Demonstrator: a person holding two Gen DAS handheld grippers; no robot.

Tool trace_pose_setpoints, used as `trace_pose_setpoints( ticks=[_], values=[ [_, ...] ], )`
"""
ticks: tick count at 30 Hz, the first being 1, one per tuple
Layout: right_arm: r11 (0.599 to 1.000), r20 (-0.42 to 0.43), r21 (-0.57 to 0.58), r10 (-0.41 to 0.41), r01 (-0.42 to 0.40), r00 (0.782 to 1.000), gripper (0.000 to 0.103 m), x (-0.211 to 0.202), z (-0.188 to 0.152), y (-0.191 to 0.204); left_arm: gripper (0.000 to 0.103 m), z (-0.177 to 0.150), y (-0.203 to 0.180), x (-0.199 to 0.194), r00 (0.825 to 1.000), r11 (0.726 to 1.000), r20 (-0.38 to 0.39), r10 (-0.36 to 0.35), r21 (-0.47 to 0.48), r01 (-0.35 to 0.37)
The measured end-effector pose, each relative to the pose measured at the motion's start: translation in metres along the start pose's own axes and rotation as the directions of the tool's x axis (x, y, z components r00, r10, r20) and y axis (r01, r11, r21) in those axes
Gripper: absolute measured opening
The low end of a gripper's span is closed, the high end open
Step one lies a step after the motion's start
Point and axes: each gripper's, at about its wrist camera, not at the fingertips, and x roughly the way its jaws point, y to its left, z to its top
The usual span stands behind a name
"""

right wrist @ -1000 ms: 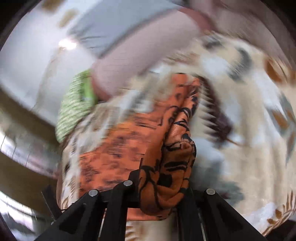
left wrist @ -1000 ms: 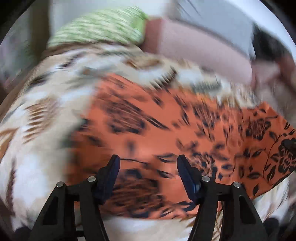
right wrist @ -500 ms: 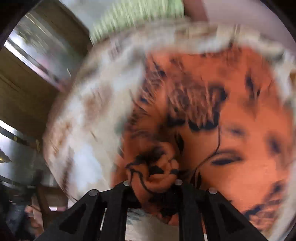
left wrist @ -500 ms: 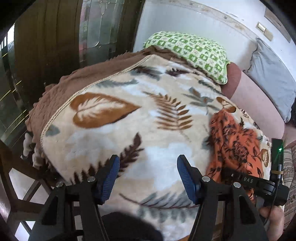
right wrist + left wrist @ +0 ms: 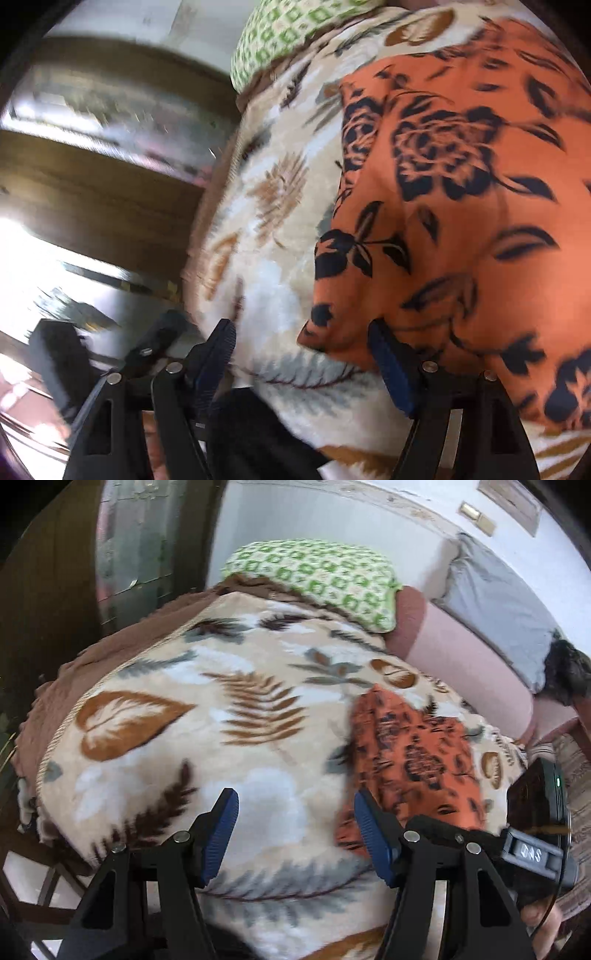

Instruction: Fold small clothes

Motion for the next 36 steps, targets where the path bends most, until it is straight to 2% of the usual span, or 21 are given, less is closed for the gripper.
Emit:
trace_pose_setpoints(
  ticks=[3,6,8,9,10,11,12,14,15,18,21,23,25,29,30,31,32,33,34,35,36],
  values=[
    [0.999,0.105,0.044,0.008,-0.013,0.994,0.077,-0.043,-0.009,-0.017,0.067,0.004,-0.036,0.006,0.998,0.996,0.007,-0.061,0.073,0.060],
    [0.995,0.196,0.101,-0.044,0.025,0.980,0.077,-0.077,-0.019,-0.041,0.071,0.004,-0.072,0.026,0.989,0.980,-0.053,-0.136,0.140,0.142],
    [0.989,0.229,0.143,-0.079,0.047,0.970,0.077,-0.096,-0.026,-0.060,0.071,0.000,-0.089,0.050,0.996,0.979,-0.068,-0.056,0.192,0.068],
    [0.984,0.238,0.171,-0.083,0.042,0.968,0.077,-0.106,-0.031,-0.071,0.071,-0.004,-0.091,0.065,0.997,0.975,-0.075,0.017,0.221,0.000],
    [0.982,0.245,0.187,-0.081,0.034,0.966,0.077,-0.113,-0.036,-0.078,0.071,-0.009,-0.088,0.088,0.985,0.967,-0.118,0.126,0.236,-0.095],
    [0.978,0.254,0.204,-0.080,0.027,0.964,0.077,-0.118,-0.040,-0.085,0.072,-0.015,-0.079,0.110,0.961,0.958,-0.186,0.206,0.239,-0.160],
    [0.976,0.258,0.217,-0.084,0.027,0.962,0.077,-0.123,-0.043,-0.091,0.074,-0.021,-0.063,0.129,0.944,0.968,-0.254,0.211,0.190,-0.165],
    [0.974,0.258,0.225,-0.097,0.037,0.961,0.077,-0.131,-0.045,-0.098,0.076,-0.019,-0.049,0.121,0.955,0.987,-0.253,0.153,0.091,-0.134],
    [0.974,0.261,0.224,-0.097,0.037,0.960,0.077,-0.136,-0.043,-0.101,0.076,-0.016,-0.051,0.115,0.955,0.986,-0.248,0.161,0.093,-0.142],
    [0.975,0.289,0.218,-0.098,0.034,0.952,0.077,-0.152,-0.025,-0.110,0.076,0.002,-0.069,0.081,0.976,0.976,-0.126,0.179,0.145,-0.160],
    [0.978,0.296,0.203,-0.108,0.048,0.949,0.077,-0.158,0.003,-0.119,0.076,0.019,-0.088,0.066,0.990,0.980,-0.070,0.124,0.165,-0.111],
    [0.980,0.272,0.197,-0.092,0.038,0.958,0.077,-0.151,0.032,-0.130,0.076,0.028,-0.107,0.070,0.996,0.977,-0.050,0.078,0.204,-0.067],
    [0.976,0.255,0.214,-0.094,0.039,0.962,0.077,-0.140,0.057,-0.143,0.076,0.028,-0.126,0.084,0.997,0.967,-0.053,0.055,0.252,-0.039],
    [0.965,0.212,0.261,-0.034,-0.023,0.977,0.077,-0.112,0.102,-0.164,0.076,0.021,-0.138,0.120,0.996,0.951,-0.074,0.044,0.310,-0.019],
    [0.964,0.195,0.262,-0.008,-0.044,0.981,0.078,-0.104,0.110,-0.167,0.076,0.017,-0.138,0.132,0.993,0.942,-0.087,0.080,0.334,-0.047],
    [0.963,0.161,0.267,-0.011,-0.033,0.987,0.078,-0.093,0.117,-0.171,0.077,0.013,-0.134,0.152,0.980,0.931,-0.129,0.154,0.351,-0.100],
    [0.957,0.113,0.291,-0.039,0.004,0.993,0.069,-0.080,0.121,-0.176,0.079,0.010,-0.126,0.163,0.972,0.935,-0.168,0.163,0.339,-0.099],
    [0.955,0.102,0.296,-0.041,0.009,0.994,0.056,-0.077,0.122,-0.177,0.082,0.011,-0.115,0.168,0.974,0.956,-0.186,0.127,0.284,-0.070],
    [0.960,0.108,0.275,-0.080,0.048,0.991,0.045,-0.080,0.120,-0.168,0.086,0.013,-0.111,0.169,0.974,0.963,-0.190,0.122,0.261,-0.069],
    [0.971,0.126,0.226,-0.109,0.078,0.986,0.041,-0.084,0.119,-0.153,0.086,0.014,-0.108,0.169,0.974,0.965,-0.194,0.117,0.255,-0.065],
    [0.981,0.155,0.157,-0.141,0.116,0.978,0.040,-0.092,0.115,-0.132,0.086,0.014,-0.108,0.169,0.975,0.961,-0.191,0.115,0.271,-0.060]
  ],
)
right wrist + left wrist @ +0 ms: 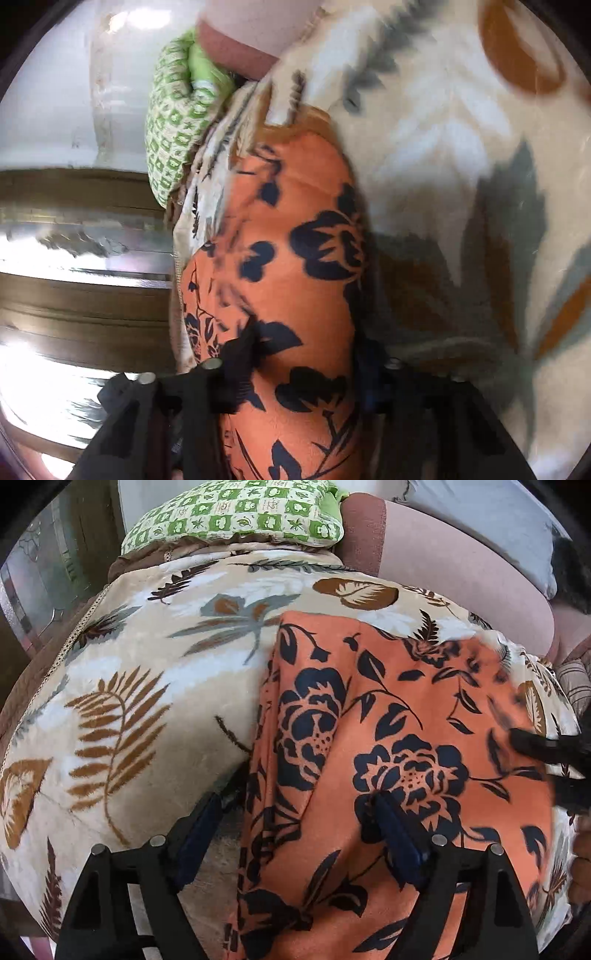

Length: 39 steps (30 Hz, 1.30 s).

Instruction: Fold small clothes

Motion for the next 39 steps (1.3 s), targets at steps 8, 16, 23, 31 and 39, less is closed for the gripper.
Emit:
trace_pose_setpoints(
  ticks=[8,16,23,31,39],
  values=[
    [0.996,0.054,0.084,-0.022,0.018,0.998,0.067,-0.003,-0.002,-0.022,0.090,-0.003,0.001,0.003,1.000,1.000,0.018,-0.012,0.006,0.012],
    [0.993,-0.011,0.118,-0.021,0.022,1.000,0.047,0.031,0.043,-0.027,0.091,-0.002,0.007,0.008,0.999,0.999,0.012,-0.044,-0.014,0.044],
    [0.988,0.015,0.118,-0.106,0.104,0.994,0.058,0.029,0.041,-0.029,0.097,-0.002,0.011,0.011,0.999,0.999,0.010,-0.043,-0.027,0.043],
    [0.995,0.001,0.091,-0.031,0.031,1.000,0.074,-0.016,-0.018,0.000,0.097,-0.002,0.010,0.003,1.000,1.000,0.007,-0.022,-0.022,0.022],
    [0.990,-0.015,-0.018,-0.139,0.139,0.990,0.040,-0.005,-0.059,0.017,0.095,-0.003,0.022,-0.006,1.000,0.999,0.012,-0.029,-0.043,0.030]
  ],
)
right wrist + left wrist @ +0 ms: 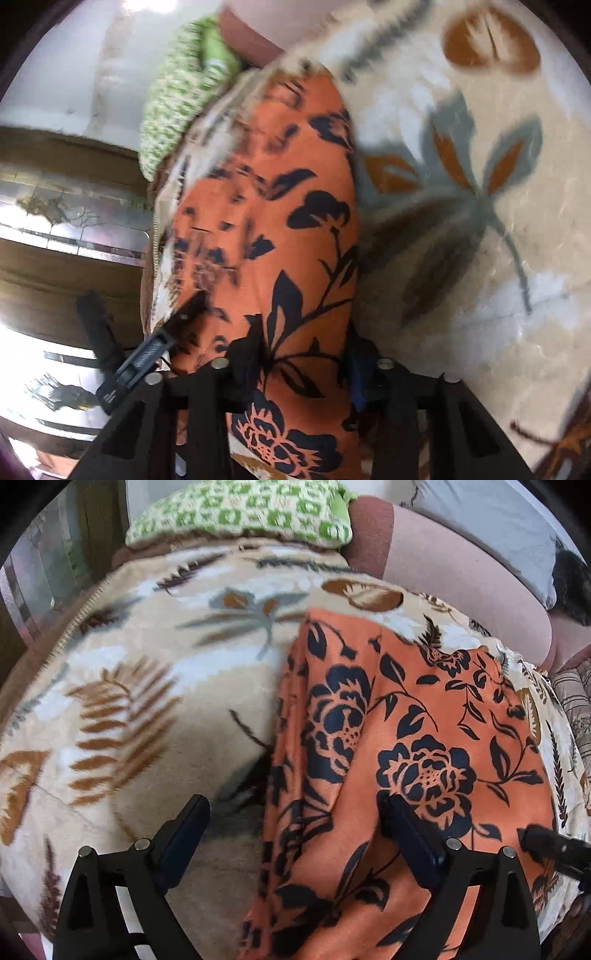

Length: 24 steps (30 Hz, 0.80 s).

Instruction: Fold small clothes

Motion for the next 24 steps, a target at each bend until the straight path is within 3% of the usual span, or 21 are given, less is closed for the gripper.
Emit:
trace_pose_setpoints(
  ticks=[2,3,5,7,9,12,15,17,21,24],
  values=[
    [0.997,-0.046,0.024,-0.074,0.075,0.996,0.052,0.012,-0.003,-0.016,0.095,-0.002,0.010,-0.020,0.999,0.999,0.039,-0.013,-0.034,0.015],
    [0.998,-0.040,0.057,-0.040,0.042,0.998,0.055,0.013,-0.003,-0.024,0.095,-0.005,0.020,-0.035,0.996,0.996,0.070,-0.052,-0.065,0.056],
    [0.996,-0.009,0.091,0.005,-0.005,1.000,0.067,0.000,-0.005,-0.026,0.095,-0.013,0.033,-0.052,0.994,0.994,0.095,-0.056,-0.087,0.064],
    [0.997,0.045,0.059,-0.046,0.043,0.998,0.067,-0.018,-0.009,-0.019,0.095,-0.023,0.039,-0.049,0.998,0.997,0.061,-0.027,-0.065,0.031],
    [0.997,0.105,0.032,-0.071,0.068,0.992,0.067,-0.037,-0.012,-0.010,0.095,-0.034,0.043,-0.026,0.998,0.998,-0.022,0.065,-0.022,-0.066],
    [0.997,0.160,-0.039,-0.064,0.071,0.985,0.067,-0.058,-0.018,0.016,0.095,-0.038,0.058,-0.020,0.998,0.993,-0.060,0.035,-0.107,-0.041],
    [0.988,0.174,-0.136,-0.055,0.079,0.983,0.068,-0.064,-0.022,0.037,0.092,-0.034,0.056,-0.038,0.999,0.994,-0.027,0.024,-0.105,-0.026],
    [0.981,0.162,-0.176,-0.051,0.080,0.985,0.071,-0.058,-0.026,0.050,0.092,-0.026,0.055,-0.050,0.999,0.993,0.000,-0.032,-0.115,0.032],
    [0.988,0.104,-0.154,0.014,0.003,0.995,0.071,-0.035,-0.030,0.051,0.092,0.000,0.046,-0.046,0.990,0.984,0.006,-0.139,-0.108,0.139],
    [0.985,0.086,-0.173,0.023,-0.008,0.996,0.071,-0.024,-0.032,0.049,0.092,0.028,0.042,-0.022,0.971,0.961,-0.030,-0.239,-0.149,0.232]
  ],
)
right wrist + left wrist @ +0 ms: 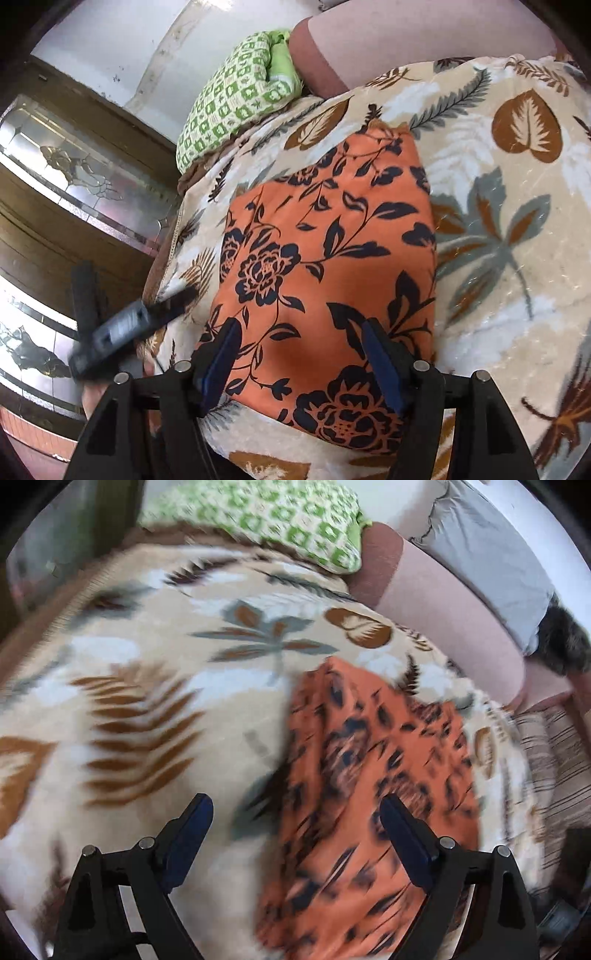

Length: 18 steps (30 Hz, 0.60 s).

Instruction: Fold small clothes

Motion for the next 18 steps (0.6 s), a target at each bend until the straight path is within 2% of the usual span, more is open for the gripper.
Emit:
trace_pose_setpoints(
  ticks=[4,6,7,8,9,11,13,15,18],
  values=[
    [1.000,-0.020,-0.002,0.011,-0.011,1.000,0.074,0.012,-0.002,-0.005,0.092,0.025,0.006,0.043,0.997,0.998,-0.076,-0.015,-0.065,0.010],
    [1.000,-0.018,0.005,0.031,-0.031,0.999,0.074,0.013,-0.004,-0.011,0.079,0.027,0.015,0.060,0.994,0.994,-0.107,-0.025,-0.107,0.014],
    [0.999,-0.022,0.008,0.044,-0.044,0.999,0.074,0.015,-0.004,-0.013,0.063,0.027,0.017,0.061,0.995,0.994,-0.096,-0.027,-0.106,0.017],
    [0.998,-0.033,0.010,0.057,-0.057,0.998,0.074,0.019,-0.004,-0.015,0.037,0.027,0.017,0.060,0.994,0.994,-0.097,-0.046,-0.106,0.035],
    [0.998,-0.048,0.016,0.066,-0.065,0.997,0.075,0.021,-0.005,-0.018,0.026,0.027,0.017,0.064,0.988,0.990,-0.125,-0.092,-0.122,0.077],
    [0.996,-0.076,0.045,0.080,-0.077,0.994,0.075,0.028,-0.008,-0.024,0.026,0.027,0.016,0.071,0.990,0.990,-0.133,-0.047,-0.136,0.028],
    [0.997,-0.084,0.042,0.071,-0.068,0.994,0.075,0.028,-0.010,-0.024,0.026,0.028,0.010,0.071,0.992,0.992,-0.125,-0.025,-0.122,0.009],
    [0.998,-0.089,0.023,0.058,-0.057,0.994,0.075,0.026,-0.012,-0.022,0.028,0.027,0.005,0.064,0.993,0.996,-0.113,-0.020,-0.092,0.010],
    [0.998,-0.093,0.027,0.063,-0.060,0.994,0.075,0.021,-0.012,-0.023,0.032,0.026,0.001,0.034,0.997,0.994,-0.069,-0.037,-0.101,0.030]
  ],
)
